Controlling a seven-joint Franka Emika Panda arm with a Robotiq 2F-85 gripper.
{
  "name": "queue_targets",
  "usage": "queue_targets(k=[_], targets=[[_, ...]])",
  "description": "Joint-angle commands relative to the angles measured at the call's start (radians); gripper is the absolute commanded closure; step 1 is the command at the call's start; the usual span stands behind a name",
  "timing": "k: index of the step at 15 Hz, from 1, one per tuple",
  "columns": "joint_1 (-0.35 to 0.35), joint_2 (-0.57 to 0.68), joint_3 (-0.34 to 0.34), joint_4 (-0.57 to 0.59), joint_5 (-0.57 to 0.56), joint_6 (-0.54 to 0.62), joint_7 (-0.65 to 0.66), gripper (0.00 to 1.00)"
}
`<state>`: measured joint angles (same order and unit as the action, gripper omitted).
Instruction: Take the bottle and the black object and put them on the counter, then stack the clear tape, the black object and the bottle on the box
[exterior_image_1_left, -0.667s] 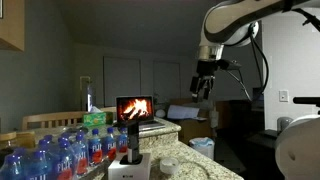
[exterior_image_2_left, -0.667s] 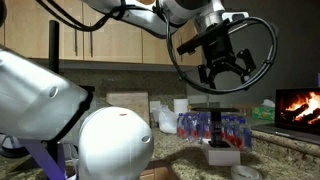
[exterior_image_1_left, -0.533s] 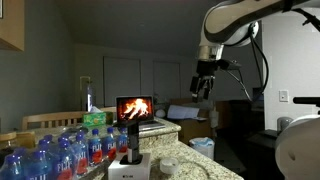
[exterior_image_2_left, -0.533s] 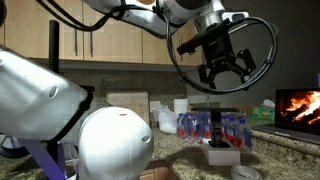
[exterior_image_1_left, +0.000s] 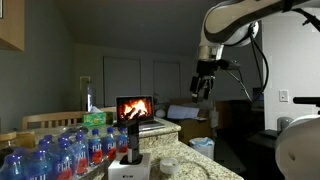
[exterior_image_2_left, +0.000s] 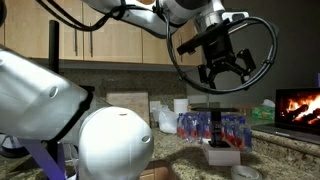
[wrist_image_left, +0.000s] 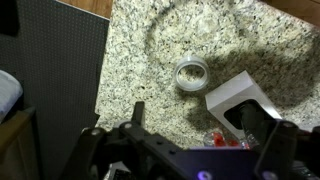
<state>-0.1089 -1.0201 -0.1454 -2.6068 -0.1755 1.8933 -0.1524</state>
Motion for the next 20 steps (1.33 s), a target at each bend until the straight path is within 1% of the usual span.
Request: queue_targets(k=[1,2,4,7,8,9,11,13,14,16,17,18,20], targets=[[0.013,0.006,0.009,0.000,0.018,0.005,0.022,0.00],[0.023,0.007,0.017,0.000,0.037,0.011,0.036,0.00],[0.053,0.016,0.063,0.009,0.085,0.030,0.085,0.00],[0.074,0.038,0.162,0.039,0.179,0.074,0.241,0.00],[0.060,0.057,0.216,0.065,0.212,0.092,0.342,0.00],[0.046,0.077,0.256,0.091,0.221,0.099,0.410,0.00],[0.015,0.129,0.301,0.177,0.226,0.058,0.528,0.00],[-0.023,0.171,0.326,0.258,0.211,0.007,0.623,0.00],[-0.036,0.196,0.327,0.292,0.214,-0.022,0.657,0.00],[-0.043,0.249,0.328,0.350,0.242,-0.088,0.715,0.00],[-0.025,0.178,0.318,0.280,0.207,-0.028,0.657,0.00],[-0.030,0.203,0.318,0.306,0.213,-0.053,0.674,0.00],[-0.029,0.237,0.318,0.331,0.214,-0.063,0.691,0.00]])
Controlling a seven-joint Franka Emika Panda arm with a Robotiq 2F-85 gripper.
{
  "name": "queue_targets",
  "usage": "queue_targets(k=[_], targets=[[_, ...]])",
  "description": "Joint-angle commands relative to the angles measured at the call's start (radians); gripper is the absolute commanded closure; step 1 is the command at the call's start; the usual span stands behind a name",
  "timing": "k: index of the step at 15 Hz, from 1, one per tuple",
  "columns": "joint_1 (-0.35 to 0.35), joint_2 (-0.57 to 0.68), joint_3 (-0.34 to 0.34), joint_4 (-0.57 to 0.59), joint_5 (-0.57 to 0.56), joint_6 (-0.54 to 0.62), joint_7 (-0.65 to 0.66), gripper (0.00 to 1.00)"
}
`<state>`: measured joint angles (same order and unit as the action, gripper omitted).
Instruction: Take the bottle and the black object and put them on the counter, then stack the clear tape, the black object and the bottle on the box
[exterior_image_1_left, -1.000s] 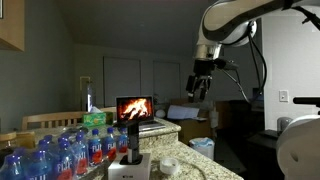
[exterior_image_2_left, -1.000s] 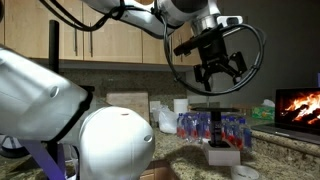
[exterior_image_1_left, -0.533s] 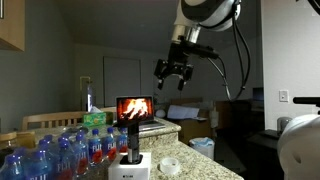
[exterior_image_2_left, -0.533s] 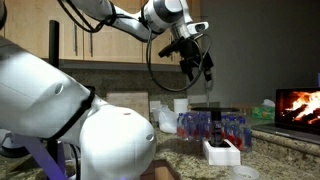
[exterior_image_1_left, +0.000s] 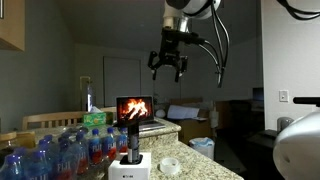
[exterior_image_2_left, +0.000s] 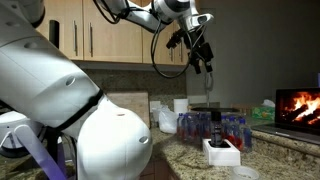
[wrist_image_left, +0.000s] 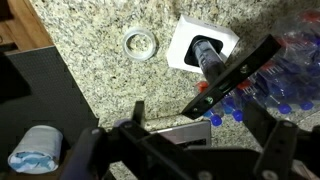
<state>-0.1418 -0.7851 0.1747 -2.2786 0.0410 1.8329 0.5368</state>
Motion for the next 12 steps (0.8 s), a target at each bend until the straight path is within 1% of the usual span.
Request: queue_targets(k=[1,3,5,7,10,12], targets=[[0.004,0.008,-0.003,0.005,-0.003,-0.002,0.004,0.00],[0.003,-0.001,0.015,-0.010,0.090,0.051,0.131,0.00],[-0.009,0.035,0.067,0.019,0.123,0.056,0.270,0.00],[-0.009,0.081,0.112,0.048,0.151,0.098,0.408,0.00],[-0.019,0.154,0.152,0.101,0.126,0.144,0.602,0.00],[-0.035,0.217,0.151,0.161,0.076,0.120,0.711,0.00]])
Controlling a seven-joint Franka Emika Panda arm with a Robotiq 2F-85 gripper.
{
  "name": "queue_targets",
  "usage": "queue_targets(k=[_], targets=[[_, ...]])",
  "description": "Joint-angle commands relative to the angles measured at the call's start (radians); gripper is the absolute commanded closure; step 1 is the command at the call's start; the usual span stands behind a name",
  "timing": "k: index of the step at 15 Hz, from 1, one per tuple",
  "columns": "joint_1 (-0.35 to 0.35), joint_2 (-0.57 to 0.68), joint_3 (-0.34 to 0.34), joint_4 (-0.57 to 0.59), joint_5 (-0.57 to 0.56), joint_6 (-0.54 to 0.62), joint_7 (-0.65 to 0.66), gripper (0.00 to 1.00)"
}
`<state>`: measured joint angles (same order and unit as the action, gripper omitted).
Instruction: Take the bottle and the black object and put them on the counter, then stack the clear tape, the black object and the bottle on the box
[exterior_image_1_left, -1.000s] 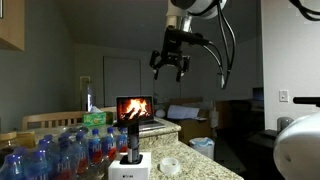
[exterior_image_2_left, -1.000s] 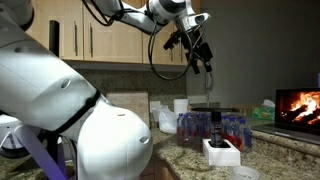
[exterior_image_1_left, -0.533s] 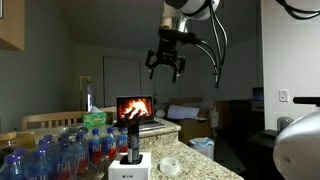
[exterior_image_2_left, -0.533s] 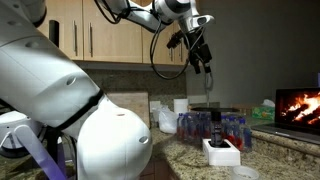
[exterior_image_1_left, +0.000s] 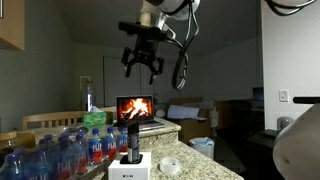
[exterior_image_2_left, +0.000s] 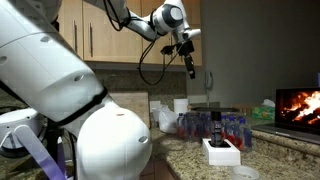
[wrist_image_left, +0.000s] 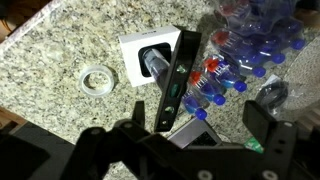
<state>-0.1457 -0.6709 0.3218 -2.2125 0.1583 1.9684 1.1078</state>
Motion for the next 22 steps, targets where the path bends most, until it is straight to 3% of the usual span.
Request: queue_targets(k=[1,5,8,14,22], targets=[[-0.041,0.129,-0.005,0.124,-0.074,-0.041,0.184,0.00],[-0.046,0.250,-0.072,0.254,-0.147,-0.198,0.293,0.00],[-0.002,0.356,-0.109,0.343,-0.110,-0.299,0.335,0.00],[0.094,0.524,-0.137,0.425,-0.104,-0.286,0.345,0.00],[0.139,0.581,-0.211,0.388,-0.072,-0.234,0.322,0.00]])
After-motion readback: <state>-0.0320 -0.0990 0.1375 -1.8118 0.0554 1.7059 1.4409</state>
